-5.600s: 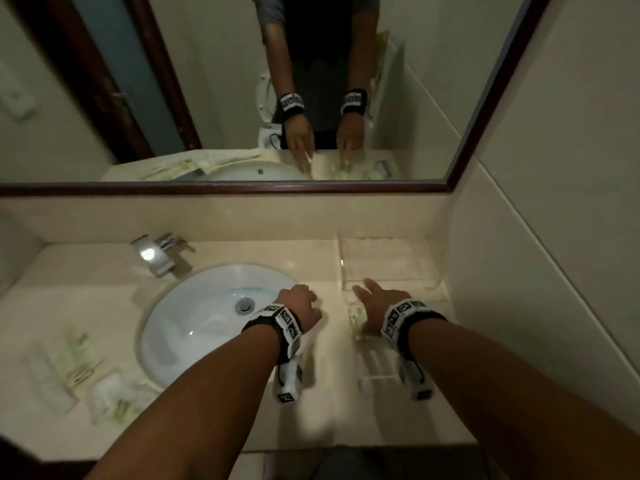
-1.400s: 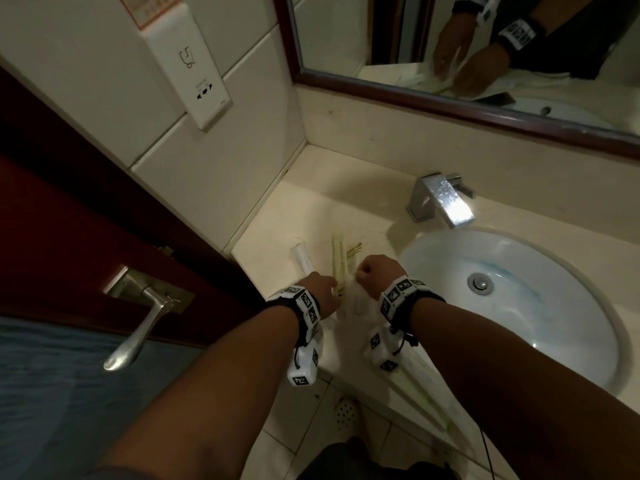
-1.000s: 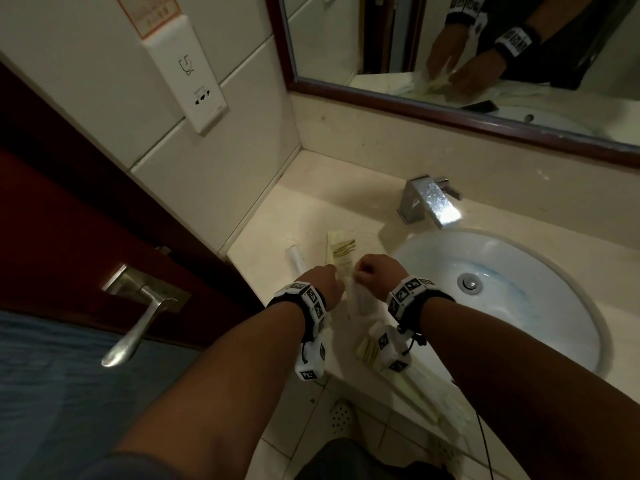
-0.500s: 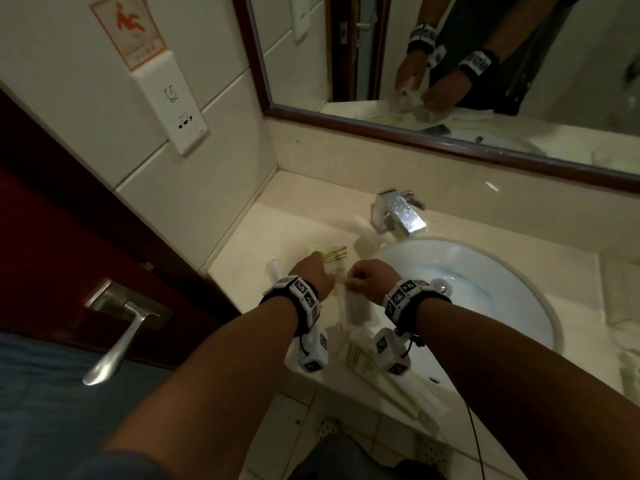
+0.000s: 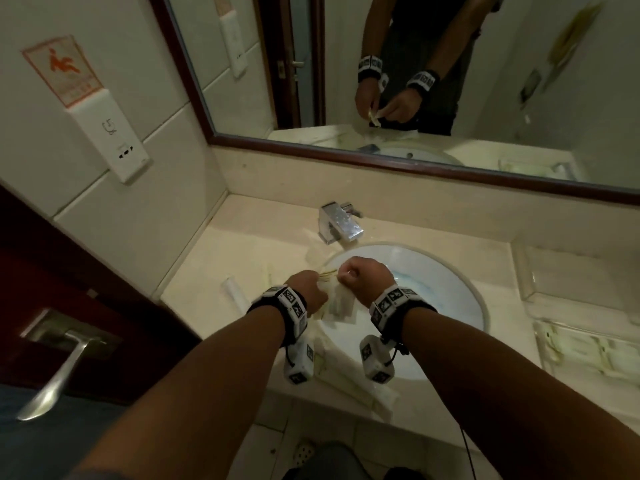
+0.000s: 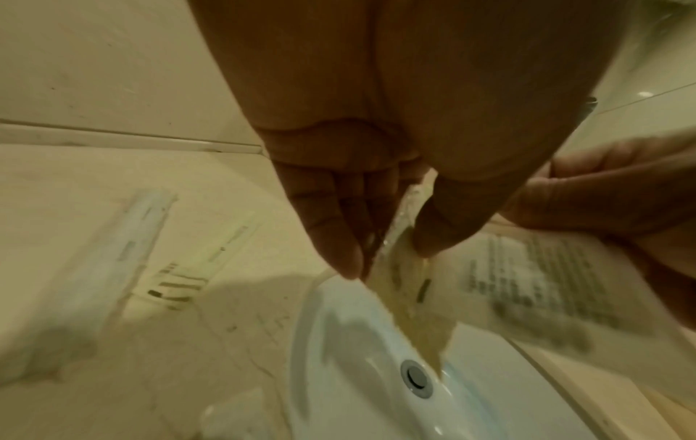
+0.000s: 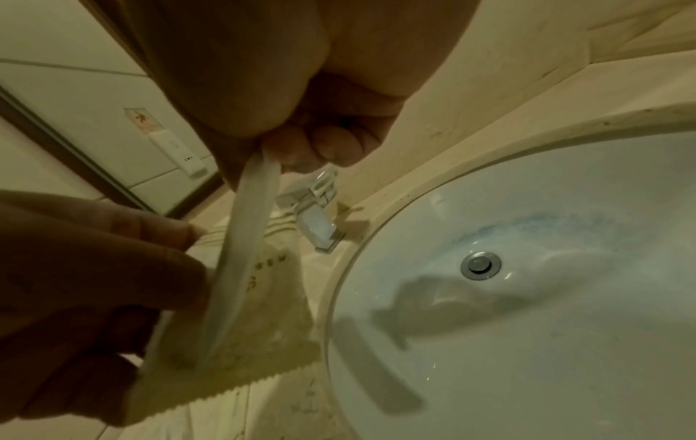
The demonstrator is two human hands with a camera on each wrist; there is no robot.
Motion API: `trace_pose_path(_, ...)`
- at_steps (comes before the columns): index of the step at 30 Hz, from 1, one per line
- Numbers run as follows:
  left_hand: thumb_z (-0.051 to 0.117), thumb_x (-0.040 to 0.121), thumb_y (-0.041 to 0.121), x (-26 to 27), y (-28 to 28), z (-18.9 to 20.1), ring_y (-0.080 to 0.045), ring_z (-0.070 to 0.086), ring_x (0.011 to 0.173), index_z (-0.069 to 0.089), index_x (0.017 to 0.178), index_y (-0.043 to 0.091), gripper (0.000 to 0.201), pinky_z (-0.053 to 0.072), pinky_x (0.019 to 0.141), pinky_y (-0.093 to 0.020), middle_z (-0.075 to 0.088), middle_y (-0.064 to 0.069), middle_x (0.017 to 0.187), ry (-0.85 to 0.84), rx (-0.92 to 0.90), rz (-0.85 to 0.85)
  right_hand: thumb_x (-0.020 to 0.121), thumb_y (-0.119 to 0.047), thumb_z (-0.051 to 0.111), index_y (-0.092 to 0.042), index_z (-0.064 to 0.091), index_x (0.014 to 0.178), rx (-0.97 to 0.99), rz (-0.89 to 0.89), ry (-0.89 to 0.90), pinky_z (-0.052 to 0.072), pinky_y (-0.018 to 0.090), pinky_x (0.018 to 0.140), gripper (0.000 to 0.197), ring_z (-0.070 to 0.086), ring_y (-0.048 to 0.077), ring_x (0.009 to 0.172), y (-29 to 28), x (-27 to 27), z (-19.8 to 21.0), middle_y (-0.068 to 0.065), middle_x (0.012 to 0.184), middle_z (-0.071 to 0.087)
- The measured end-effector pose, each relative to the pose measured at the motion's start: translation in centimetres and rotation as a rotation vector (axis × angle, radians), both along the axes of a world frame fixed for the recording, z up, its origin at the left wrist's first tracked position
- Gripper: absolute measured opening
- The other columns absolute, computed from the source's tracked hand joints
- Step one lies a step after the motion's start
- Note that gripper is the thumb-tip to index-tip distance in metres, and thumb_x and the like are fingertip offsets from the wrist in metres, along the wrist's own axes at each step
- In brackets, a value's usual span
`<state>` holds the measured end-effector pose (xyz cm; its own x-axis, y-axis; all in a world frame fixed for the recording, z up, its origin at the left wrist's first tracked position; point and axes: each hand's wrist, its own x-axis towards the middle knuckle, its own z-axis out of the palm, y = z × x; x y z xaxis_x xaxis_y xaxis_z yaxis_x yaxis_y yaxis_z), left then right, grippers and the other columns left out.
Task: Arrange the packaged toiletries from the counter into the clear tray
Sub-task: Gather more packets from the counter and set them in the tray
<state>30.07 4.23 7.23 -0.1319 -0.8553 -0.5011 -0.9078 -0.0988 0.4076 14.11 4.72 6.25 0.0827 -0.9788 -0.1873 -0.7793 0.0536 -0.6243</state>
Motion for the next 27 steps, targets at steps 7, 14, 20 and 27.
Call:
trace_pose_path(7, 0.057, 0.087, 0.021, -6.8, 3.2, 2.1, -0.031, 0.068, 0.091, 0.048, 0.138, 0.019, 0.052, 0.060, 0.073, -0.038, 0.063, -0.013, 0.122, 0.162, -0.060, 0.119, 0.089, -0.029, 0.058, -0.026, 0.065, 0.092, -0.102, -0.110, -0.062, 0.047, 0.032, 0.074, 0.008, 0.061, 0.019, 0.088, 3.2, -7.0, 1.9, -0.003, 0.096, 0.069)
trace_pose_path(14, 0.044, 0.089, 0.012, -16.2, 6.9, 3.2, -0.035, 0.065, 0.077, 0.056, 0.128, 0.014, 0.040, 0.055, 0.061, -0.039, 0.066, -0.019, 0.104, 0.377, -0.010, 0.188, 0.087, -0.027, 0.056, -0.027, 0.067, 0.088, -0.136, -0.113, -0.084, 0.052, 0.037, 0.081, 0.011, 0.063, 0.020, 0.089, 6.8, -15.8, 3.2, -0.002, 0.096, 0.069)
trace_pose_path(20, 0.040, 0.096, 0.008, -22.4, 9.5, 4.8, -0.032, 0.061, 0.081, 0.061, 0.114, 0.011, 0.027, 0.058, 0.074, -0.047, 0.063, -0.020, 0.103, 0.565, 0.049, 0.365, 0.087, -0.024, 0.057, -0.024, 0.069, 0.089, -0.170, -0.135, -0.084, 0.052, 0.037, 0.080, 0.012, 0.063, 0.023, 0.089, 8.5, -21.3, 3.4, 0.000, 0.095, 0.070)
trace_pose_path(27, 0.053, 0.092, 0.022, -25.0, 10.5, 4.6, -0.024, 0.065, 0.094, 0.059, 0.128, 0.014, 0.037, 0.062, 0.074, -0.042, 0.063, -0.013, 0.120, 0.568, 0.070, 0.356, 0.087, -0.028, 0.054, -0.028, 0.065, 0.088, -0.158, -0.172, -0.080, 0.051, 0.035, 0.081, 0.011, 0.061, 0.018, 0.087, 9.4, -24.2, 2.6, -0.005, 0.095, 0.066)
